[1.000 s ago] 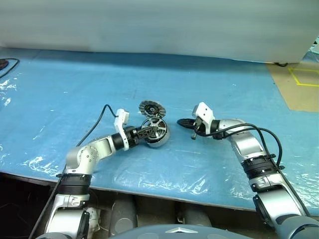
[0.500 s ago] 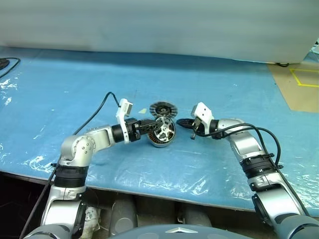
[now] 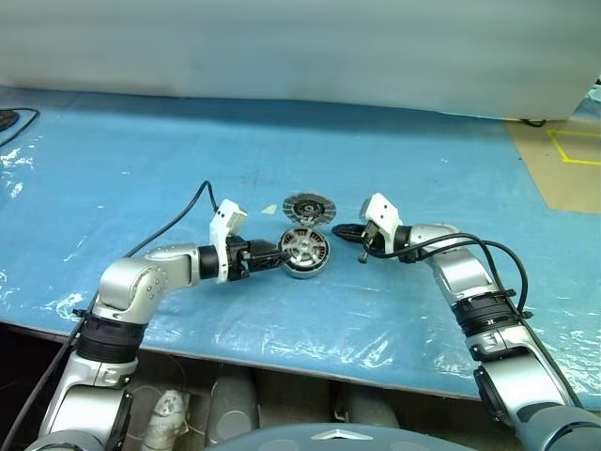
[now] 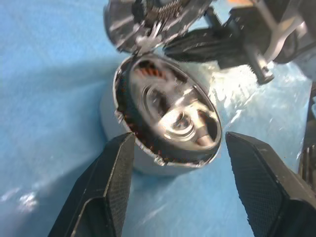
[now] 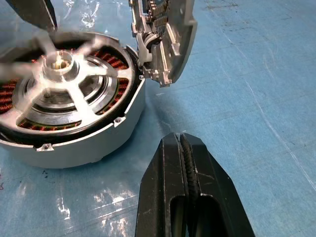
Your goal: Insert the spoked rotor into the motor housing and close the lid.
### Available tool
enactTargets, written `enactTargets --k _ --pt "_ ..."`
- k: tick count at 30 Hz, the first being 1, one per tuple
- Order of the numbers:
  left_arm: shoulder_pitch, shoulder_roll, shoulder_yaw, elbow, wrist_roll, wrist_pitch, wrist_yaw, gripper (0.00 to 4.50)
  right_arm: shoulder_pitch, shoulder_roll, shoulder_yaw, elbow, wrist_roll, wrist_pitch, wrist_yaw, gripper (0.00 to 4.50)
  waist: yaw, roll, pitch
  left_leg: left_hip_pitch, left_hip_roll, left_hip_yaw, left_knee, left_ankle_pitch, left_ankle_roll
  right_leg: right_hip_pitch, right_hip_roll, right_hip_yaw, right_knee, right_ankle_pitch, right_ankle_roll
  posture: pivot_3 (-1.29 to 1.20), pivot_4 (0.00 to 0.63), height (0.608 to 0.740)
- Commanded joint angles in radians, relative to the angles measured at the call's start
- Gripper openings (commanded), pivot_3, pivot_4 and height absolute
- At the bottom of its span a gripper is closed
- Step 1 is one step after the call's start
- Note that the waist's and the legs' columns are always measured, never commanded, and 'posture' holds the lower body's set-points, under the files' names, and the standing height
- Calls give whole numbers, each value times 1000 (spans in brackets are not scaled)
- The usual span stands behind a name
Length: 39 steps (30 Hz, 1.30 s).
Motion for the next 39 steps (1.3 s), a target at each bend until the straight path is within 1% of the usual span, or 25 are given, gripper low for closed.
enactTargets --k 1,4,8,10,13,15,18,19,20,24,27,31,35,37,39 --pt "-3 24 -19 -19 47 -48 -20 3058 -20 2 -7 -9 6 -20 -2 0 0 0 0 0 0 0 0 0 0 0 0 0 0 0 0 0 150 740" --pt "-3 40 -41 -7 93 -89 -35 3058 -23 3 -6 -4 5 -23 -2 0 -1 0 0 0 0 0 0 0 0 0 0 0 0 0 0 0 150 740" --pt "-9 -3 -1 -5 111 -277 -101 3058 -24 2 -10 -1 7 -25 -4 0 0 0 0 0 0 0 0 1 -1 0 0 0 0 0 0 0 150 740" --pt "-10 -27 15 -12 87 -289 -114 3058 -24 2 -13 0 9 -25 -5 0 0 0 0 0 0 0 0 1 -2 0 0 0 0 0 0 0 150 740" --pt "5 -56 23 -23 52 -304 -150 2491 -19 0 -21 -9 15 -28 -9 0 0 0 0 0 0 0 0 1 -1 0 0 0 0 0 0 0 150 740" --pt "22 -80 24 -33 36 -324 -170 1806 -14 0 -40 -31 41 -15 -5 0 0 0 0 0 0 0 0 1 -1 0 0 0 0 0 0 0 150 740" --pt "37 -76 -18 -28 92 -378 -197 741 -8 -5 -64 -59 79 3 6 0 0 0 0 0 0 0 0 1 -1 0 0 0 0 0 0 0 150 740" --pt "37 -78 -33 -17 112 -396 -201 313 -4 -6 -75 -75 101 18 15 0 0 0 0 0 0 0 0 1 -1 0 0 0 0 0 0 0 150 740" --pt "37 -80 -41 -9 124 -408 -205 29 0 -7 -83 -87 116 29 20 0 0 0 0 0 0 0 0 0 0 0 0 0 0 0 0 0 150 740" --pt "28 -78 -105 55 238 -489 -198 29 36 -30 -112 -164 180 70 58 0 0 0 0 1 0 0 0 -1 1 0 0 0 0 0 0 0 150 740" --pt "15 -88 -130 96 277 -527 -208 29 84 -64 -121 -242 225 124 96 0 2 0 0 0 0 0 0 -1 1 0 0 0 0 0 0 0 150 740" --pt "-20 -117 -155 163 335 -589 -201 29 173 -125 -93 -365 259 212 139 0 4 0 0 0 0 0 0 -1 1 1 0 0 0 0 0 0 150 740" --pt "-61 -169 -171 241 388 -647 -181 29 221 -145 -83 -423 267 249 137 0 2 0 0 1 0 0 0 -1 1 1 0 0 1 0 0 0 150 740" --pt "-70 -167 -204 277 441 -664 -179 29 231 -145 -82 -431 263 252 130 0 0 0 0 1 0 0 1 -1 1 1 0 1 1 0 0 0 150 740" --pt "-66 -165 -217 288 457 -660 -187 29 236 -145 -84 -434 262 254 123 0 1 1 0 2 0 -1 0 -1 1 1 0 1 1 0 0 0 150 740"
